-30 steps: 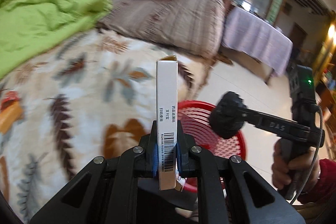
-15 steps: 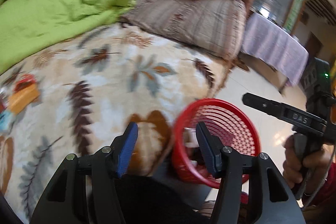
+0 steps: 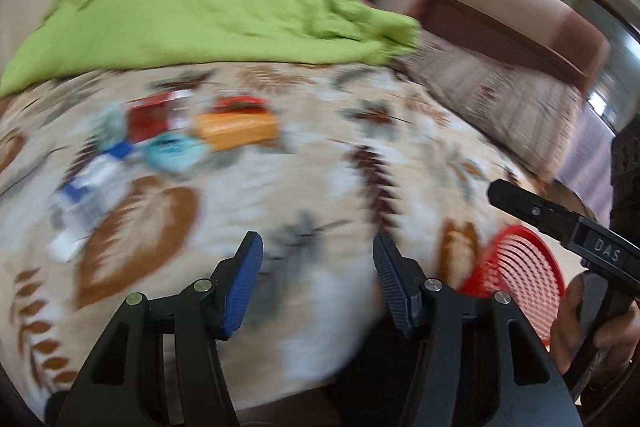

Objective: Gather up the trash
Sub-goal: 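Move both open grippers back toward the trash on the bed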

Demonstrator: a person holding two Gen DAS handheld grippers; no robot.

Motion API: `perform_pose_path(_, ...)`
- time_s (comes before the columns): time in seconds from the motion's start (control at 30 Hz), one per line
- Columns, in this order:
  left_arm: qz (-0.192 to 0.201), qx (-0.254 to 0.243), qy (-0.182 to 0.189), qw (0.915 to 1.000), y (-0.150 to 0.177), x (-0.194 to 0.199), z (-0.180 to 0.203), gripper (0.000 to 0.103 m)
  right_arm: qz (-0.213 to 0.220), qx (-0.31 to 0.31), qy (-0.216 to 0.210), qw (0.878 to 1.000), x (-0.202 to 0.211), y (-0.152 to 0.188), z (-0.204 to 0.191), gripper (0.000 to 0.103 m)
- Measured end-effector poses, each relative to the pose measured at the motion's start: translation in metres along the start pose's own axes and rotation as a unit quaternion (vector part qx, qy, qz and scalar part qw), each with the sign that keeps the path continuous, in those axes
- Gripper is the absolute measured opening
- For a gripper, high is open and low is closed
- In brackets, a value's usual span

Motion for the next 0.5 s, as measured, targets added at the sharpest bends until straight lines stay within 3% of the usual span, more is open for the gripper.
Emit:
perform_pose_path(0.2, -0.007, 0.03, -0.064, 0.9975, -0.008, 0.015, -0.095, 0.056, -0.04, 0.02, -0.057, 0.997, -0.044, 0.007, -0.06, 0.065)
perform_pose_path(0.37, -0.028, 0.053, -0.14, 0.9883, -0.019, 0.008, -0.173, 0.056, -0.076, 0.044, -0.086, 0.992, -0.061, 0.022, -0.087, 0.065)
perform_pose_path(0.5, -0.061, 0.061, -0.118, 0.9892, -0.027, -0.02, -0.196, 0.056, -0.079, 0.054, -0.087, 0.992, -0.06, 0.025, -0.089, 0.065)
Point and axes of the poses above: each gripper's, at about its wrist camera, not at the fingertips, and x roughly against the way its jaws point, z to its right, y to its underside, the point moved 9 cm from there along -x, roughly the way its jaws point, and after that the axes turned 1 degree about -x, right-handed, at the moved point
